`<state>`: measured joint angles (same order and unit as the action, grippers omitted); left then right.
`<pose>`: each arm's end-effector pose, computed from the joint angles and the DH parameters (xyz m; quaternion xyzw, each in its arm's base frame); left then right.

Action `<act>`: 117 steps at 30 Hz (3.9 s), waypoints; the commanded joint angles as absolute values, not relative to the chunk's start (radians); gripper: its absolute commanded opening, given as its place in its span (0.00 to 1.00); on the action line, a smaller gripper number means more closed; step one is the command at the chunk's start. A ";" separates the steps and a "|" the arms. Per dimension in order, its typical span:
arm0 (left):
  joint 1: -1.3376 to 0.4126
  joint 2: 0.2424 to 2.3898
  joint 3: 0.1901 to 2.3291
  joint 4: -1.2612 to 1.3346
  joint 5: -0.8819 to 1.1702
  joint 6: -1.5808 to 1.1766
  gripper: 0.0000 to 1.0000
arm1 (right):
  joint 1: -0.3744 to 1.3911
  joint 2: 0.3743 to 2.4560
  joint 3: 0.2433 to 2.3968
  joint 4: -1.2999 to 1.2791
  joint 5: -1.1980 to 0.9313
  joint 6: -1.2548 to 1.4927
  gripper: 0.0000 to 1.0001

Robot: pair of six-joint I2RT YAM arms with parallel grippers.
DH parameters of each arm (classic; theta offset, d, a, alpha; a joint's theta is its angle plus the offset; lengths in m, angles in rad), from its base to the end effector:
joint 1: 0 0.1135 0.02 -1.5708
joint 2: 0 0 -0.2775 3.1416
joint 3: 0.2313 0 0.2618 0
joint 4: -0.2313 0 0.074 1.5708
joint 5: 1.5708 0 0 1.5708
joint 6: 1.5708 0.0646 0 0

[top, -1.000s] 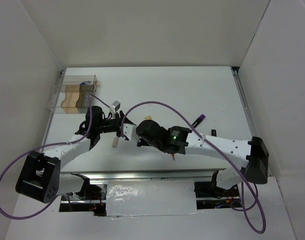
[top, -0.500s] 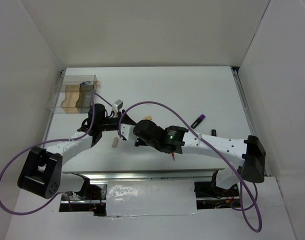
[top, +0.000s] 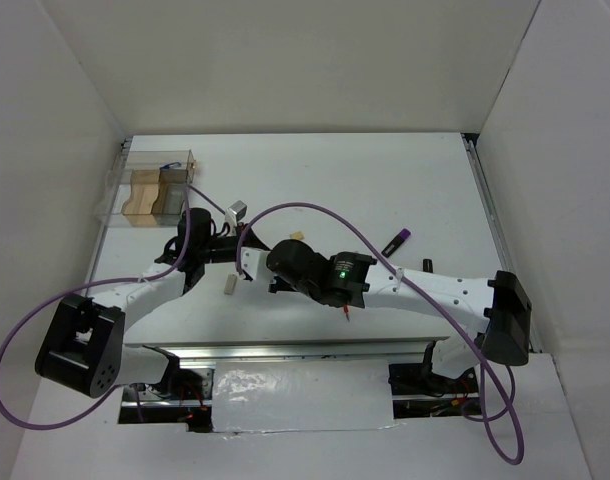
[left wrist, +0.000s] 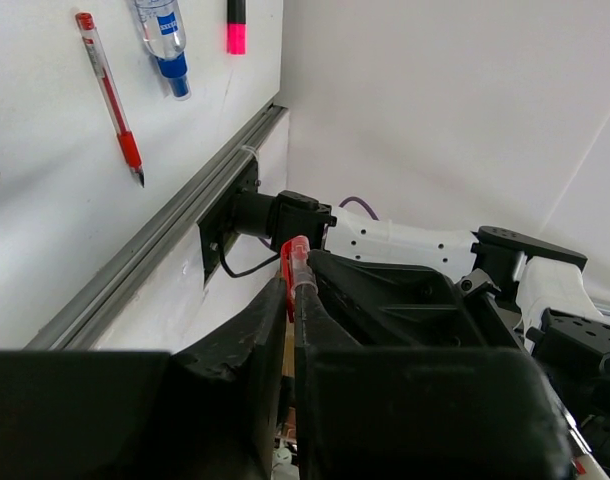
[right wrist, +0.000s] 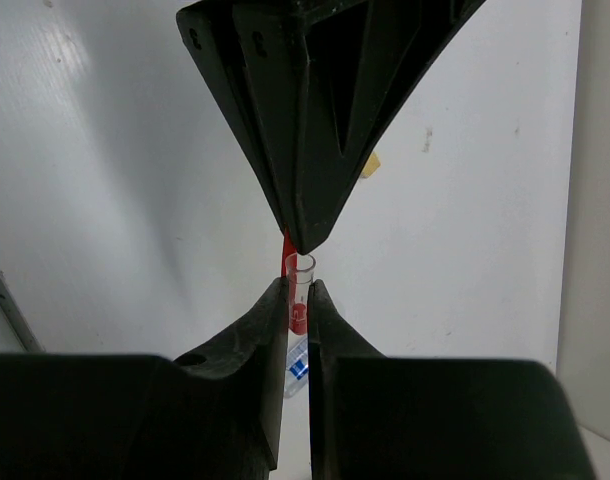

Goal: Sort the stationery into containers
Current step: Pick up the pen cap from the center of the board, then pick up the pen from the center of the board.

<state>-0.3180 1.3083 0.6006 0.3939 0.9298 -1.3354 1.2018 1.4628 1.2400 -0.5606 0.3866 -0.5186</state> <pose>0.2572 -0.1392 0.2267 -0.1219 0.7599 -0.6323 0.0891 0.1478 0.3146 0.2972 -0.6389 0.6470 -0.0410 0.4141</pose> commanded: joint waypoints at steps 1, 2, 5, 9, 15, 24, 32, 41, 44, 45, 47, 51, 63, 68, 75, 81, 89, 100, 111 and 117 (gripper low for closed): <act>-0.322 1.299 0.617 0.413 0.950 -1.318 0.20 | 1.209 1.457 1.281 -0.508 0.406 -0.520 0.00; -0.324 1.299 0.615 0.414 0.950 -1.319 0.18 | 1.210 1.457 1.279 -0.506 0.408 -0.520 0.00; -0.322 1.304 0.620 0.410 0.951 -1.313 0.11 | 1.210 1.453 1.278 -0.503 0.411 -0.519 0.00; -0.322 1.298 0.624 0.391 0.954 -1.298 0.00 | 1.210 1.451 1.279 -0.497 0.410 -0.511 0.00; -0.311 1.295 0.633 0.416 0.973 -1.296 0.00 | 1.193 1.437 1.305 -0.540 0.364 -0.470 0.68; -0.245 1.331 0.675 0.425 1.041 -1.238 0.00 | 0.994 1.356 1.384 -0.724 0.017 -0.405 0.77; -0.238 1.325 0.669 0.569 1.134 -1.302 0.00 | 0.703 1.286 1.393 -0.842 -0.469 -0.451 0.70; -0.258 1.266 0.672 0.596 1.042 -1.373 0.00 | 0.698 1.111 1.264 -0.752 -0.531 -0.502 0.77; -0.284 1.255 0.655 0.717 1.019 -1.481 0.00 | 0.722 1.085 1.240 -0.720 -0.613 -0.466 0.76; -0.297 1.255 0.652 0.733 1.011 -1.497 0.00 | 0.723 1.075 1.236 -0.688 -0.647 -0.425 0.75; -0.310 1.256 0.641 0.805 1.003 -1.547 0.00 | 0.723 1.083 1.236 -0.667 -0.647 -0.391 0.75; -0.328 1.256 0.663 0.816 1.005 -1.552 0.00 | 0.732 1.126 1.270 -0.667 -0.611 -0.383 0.73; -0.385 1.261 0.687 0.822 1.005 -1.565 0.00 | 0.756 1.213 1.310 -0.650 -0.557 -0.400 0.61; -0.397 1.267 0.690 0.818 0.999 -1.565 0.00 | 0.764 1.230 1.321 -0.649 -0.534 -0.410 0.55; -0.403 1.276 0.699 0.811 0.996 -1.571 0.00 | 0.779 1.258 1.335 -0.652 -0.512 -0.425 0.47; -0.405 1.278 0.698 0.808 1.000 -1.566 0.00 | 0.782 1.273 1.344 -0.655 -0.509 -0.433 0.36; -0.405 1.272 0.693 0.773 0.994 -1.548 0.00 | 0.795 1.276 1.344 -0.661 -0.497 -0.449 0.04; -0.226 1.285 0.849 0.384 1.110 -1.156 0.99 | 0.712 1.165 1.223 -0.699 -0.482 -0.465 0.00; -0.346 1.578 1.558 -0.948 0.974 0.858 0.70 | 0.202 1.023 1.046 -0.793 -0.558 -0.247 0.00; -0.580 1.709 1.583 -1.074 0.780 1.330 0.70 | 0.016 1.031 1.058 -0.836 -0.589 -0.210 0.00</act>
<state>-0.4946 1.6733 1.5822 -0.8993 0.9005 0.9260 0.0738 1.0439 1.0519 -0.7944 -0.5468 -0.2562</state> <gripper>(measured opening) 0.698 0.183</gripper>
